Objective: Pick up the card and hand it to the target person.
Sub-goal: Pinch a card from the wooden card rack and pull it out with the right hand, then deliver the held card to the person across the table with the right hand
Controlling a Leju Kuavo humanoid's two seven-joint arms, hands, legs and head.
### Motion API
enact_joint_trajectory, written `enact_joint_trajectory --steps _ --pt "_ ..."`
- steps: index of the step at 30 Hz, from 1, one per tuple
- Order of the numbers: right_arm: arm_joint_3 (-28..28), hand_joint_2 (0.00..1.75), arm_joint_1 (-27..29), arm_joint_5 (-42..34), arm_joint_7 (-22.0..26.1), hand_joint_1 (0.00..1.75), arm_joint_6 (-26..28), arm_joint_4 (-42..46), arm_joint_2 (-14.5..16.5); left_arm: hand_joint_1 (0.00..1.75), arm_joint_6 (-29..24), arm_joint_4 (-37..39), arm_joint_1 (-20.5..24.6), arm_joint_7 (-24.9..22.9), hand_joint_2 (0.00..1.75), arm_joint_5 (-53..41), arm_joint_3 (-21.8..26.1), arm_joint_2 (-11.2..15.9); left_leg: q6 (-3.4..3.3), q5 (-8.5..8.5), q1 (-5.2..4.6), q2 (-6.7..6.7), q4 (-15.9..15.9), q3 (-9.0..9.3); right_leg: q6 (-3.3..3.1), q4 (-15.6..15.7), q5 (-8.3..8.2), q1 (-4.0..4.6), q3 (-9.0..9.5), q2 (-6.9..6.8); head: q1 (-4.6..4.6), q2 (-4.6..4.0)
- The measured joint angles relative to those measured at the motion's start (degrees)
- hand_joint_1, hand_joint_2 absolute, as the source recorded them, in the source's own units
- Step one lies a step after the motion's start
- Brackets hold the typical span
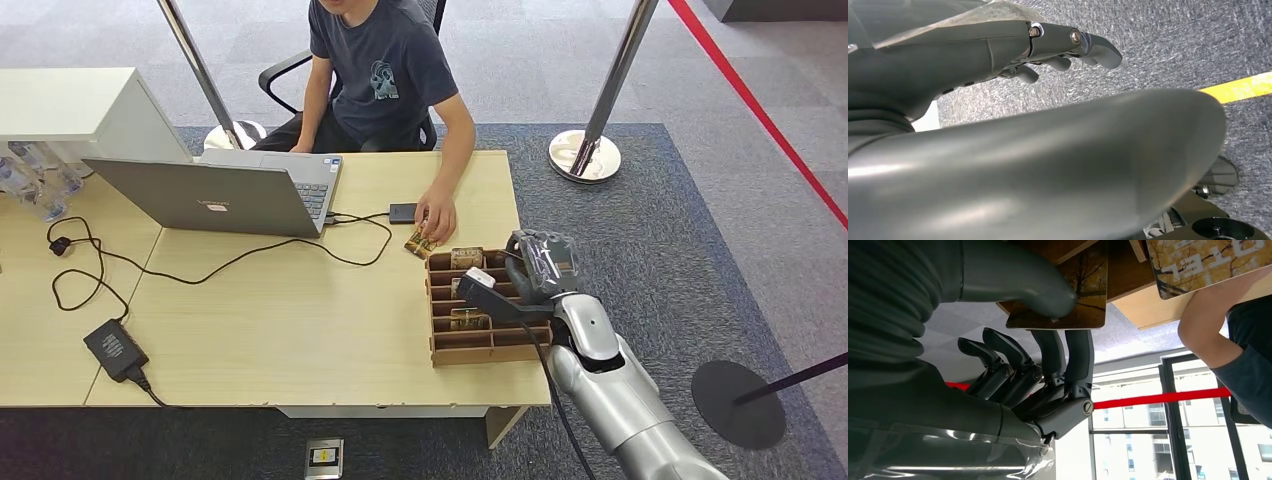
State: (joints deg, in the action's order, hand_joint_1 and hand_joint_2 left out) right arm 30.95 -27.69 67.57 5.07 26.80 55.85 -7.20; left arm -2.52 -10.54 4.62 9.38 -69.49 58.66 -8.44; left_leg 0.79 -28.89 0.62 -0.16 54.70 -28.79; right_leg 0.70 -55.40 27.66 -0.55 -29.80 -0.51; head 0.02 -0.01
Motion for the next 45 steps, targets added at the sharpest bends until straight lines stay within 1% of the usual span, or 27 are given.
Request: enact_joint_trajectory --steps 9,14,24,31,39,45 --pt "-0.01 1.75 1.03 0.88 -0.17 1.75 -0.61 2.02 -0.04 0.0 0.03 0.0 0.0 0.12 0.0 -0.01 0.0 0.0 0.0 0.0 0.0 0.0 0.0 -0.02 0.0 0.0 0.0 0.0 -0.02 0.0 0.0 0.0" --pt "-0.02 1.75 2.22 1.72 -0.32 1.75 -0.5 4.54 -0.26 0.0 0.03 0.0 0.0 0.16 0.0 -0.08 0.0 0.01 -0.01 -0.01 0.0 0.0 0.0 -0.04 0.0 0.0 0.0 0.0 -0.04 0.0 0.0 0.0" --pt "-0.03 1.75 5.38 2.58 -0.52 1.75 -0.07 12.14 -2.59 0.0 -0.04 0.0 0.0 0.48 0.0 0.28 0.0 0.02 -0.03 -0.03 -0.01 0.0 0.0 -0.06 0.0 0.01 0.0 0.0 -0.06 0.0 0.0 0.0" --pt "-0.02 1.75 6.45 3.2 -0.21 1.75 0.64 17.03 -3.89 0.0 -0.19 0.0 0.0 0.61 0.0 0.64 0.04 0.02 -0.03 -0.02 -0.01 0.0 0.0 -0.05 0.0 0.01 0.0 -0.01 -0.06 0.0 0.0 -0.01" --pt "0.0 1.75 8.03 4.31 -0.76 1.75 1.67 22.1 -4.9 0.0 -0.56 0.0 0.0 0.67 0.0 0.78 0.16 0.0 -0.04 -0.03 -0.01 0.0 0.0 -0.06 0.0 0.01 0.01 -0.01 -0.06 0.0 0.0 -0.01" --pt "0.14 1.75 8.5 4.9 -0.8 1.75 1.91 24.33 -4.97 0.0 -0.7 0.0 0.01 0.68 0.0 0.78 0.52 -0.04 -0.04 -0.03 -0.01 0.0 0.0 -0.06 0.0 0.01 0.0 -0.01 -0.05 0.0 0.0 -0.01"
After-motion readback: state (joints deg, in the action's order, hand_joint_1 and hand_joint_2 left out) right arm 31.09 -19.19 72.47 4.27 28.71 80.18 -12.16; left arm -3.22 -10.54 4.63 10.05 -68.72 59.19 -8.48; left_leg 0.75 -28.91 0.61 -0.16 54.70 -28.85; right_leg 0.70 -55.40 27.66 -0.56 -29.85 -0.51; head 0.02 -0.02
